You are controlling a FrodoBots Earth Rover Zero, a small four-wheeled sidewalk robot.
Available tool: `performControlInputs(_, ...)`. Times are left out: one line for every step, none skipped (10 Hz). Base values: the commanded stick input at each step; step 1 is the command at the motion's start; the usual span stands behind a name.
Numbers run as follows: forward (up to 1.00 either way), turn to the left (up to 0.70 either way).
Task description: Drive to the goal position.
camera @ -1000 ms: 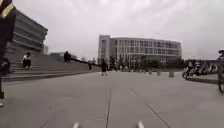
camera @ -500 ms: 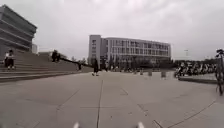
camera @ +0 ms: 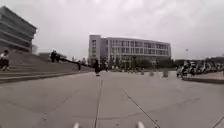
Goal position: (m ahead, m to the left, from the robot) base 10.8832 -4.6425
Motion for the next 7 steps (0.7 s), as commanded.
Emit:
performControlInputs(0.85,0.0)
performControlInputs(0.85,0.0)
performControlInputs(0.85,0.0)
performControlInputs(0.85,0.0)
performControlInputs(0.85,0.0)
performControlInputs(0.85,0.0)
performControlInputs(0.85,0.0)
